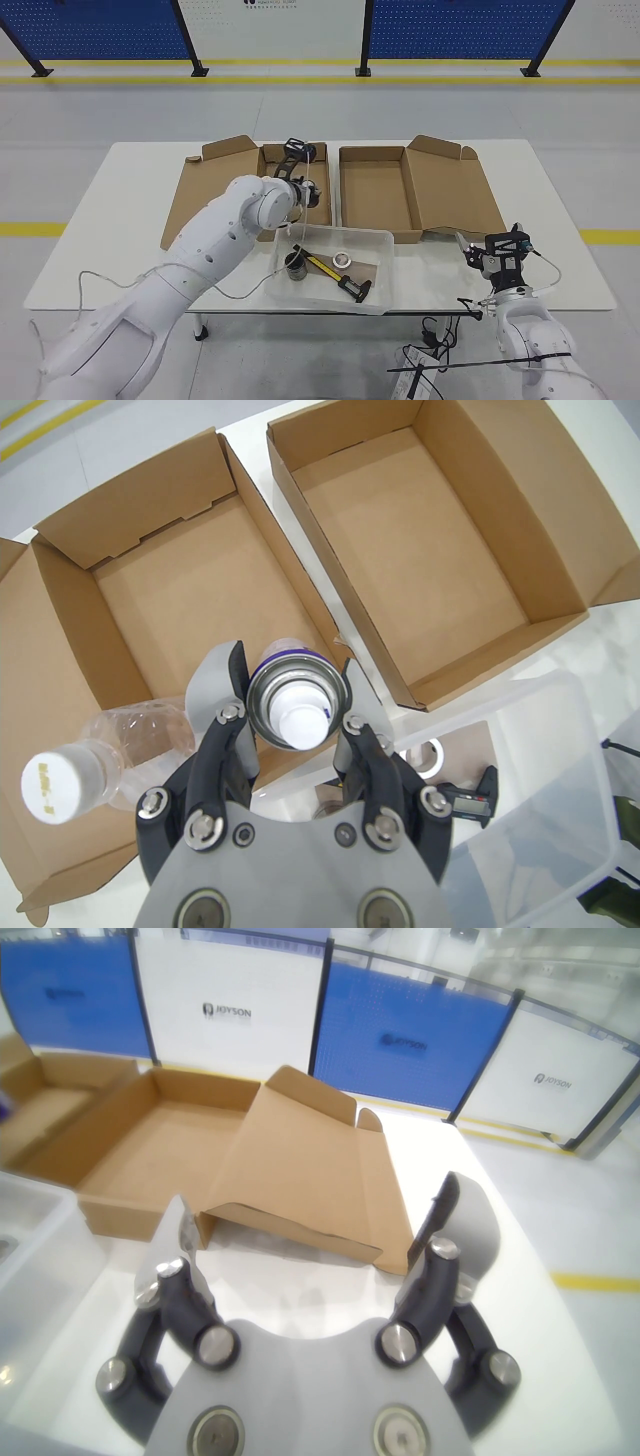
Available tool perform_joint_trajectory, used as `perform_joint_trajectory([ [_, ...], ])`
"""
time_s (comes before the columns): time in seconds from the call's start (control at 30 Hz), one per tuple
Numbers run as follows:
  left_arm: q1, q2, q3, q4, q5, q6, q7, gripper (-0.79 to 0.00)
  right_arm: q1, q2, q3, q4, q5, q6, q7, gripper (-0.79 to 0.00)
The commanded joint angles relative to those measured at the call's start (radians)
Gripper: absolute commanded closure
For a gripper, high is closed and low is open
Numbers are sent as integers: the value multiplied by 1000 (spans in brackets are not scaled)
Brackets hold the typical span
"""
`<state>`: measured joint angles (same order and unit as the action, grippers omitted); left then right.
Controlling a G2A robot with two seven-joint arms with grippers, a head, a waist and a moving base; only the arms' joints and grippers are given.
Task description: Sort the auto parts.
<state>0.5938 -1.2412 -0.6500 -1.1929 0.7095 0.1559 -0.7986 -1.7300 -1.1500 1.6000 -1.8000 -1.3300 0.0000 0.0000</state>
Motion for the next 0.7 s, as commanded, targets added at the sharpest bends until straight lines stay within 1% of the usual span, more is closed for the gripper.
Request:
perform_joint_trajectory([
  [0.0,-11,-11,9,28,-5,-9,3,0,0,0,0,0,0,0,0,-785],
  [0.17,-34,-39,35,90,-12,-33,-10,0,0,0,0,0,0,0,0,-785],
  [0.37,-42,-67,54,151,-34,-71,-15,0,0,0,0,0,0,0,0,-785],
  [0.67,-55,-99,67,224,-37,-99,-30,0,0,0,0,0,0,0,0,-785],
])
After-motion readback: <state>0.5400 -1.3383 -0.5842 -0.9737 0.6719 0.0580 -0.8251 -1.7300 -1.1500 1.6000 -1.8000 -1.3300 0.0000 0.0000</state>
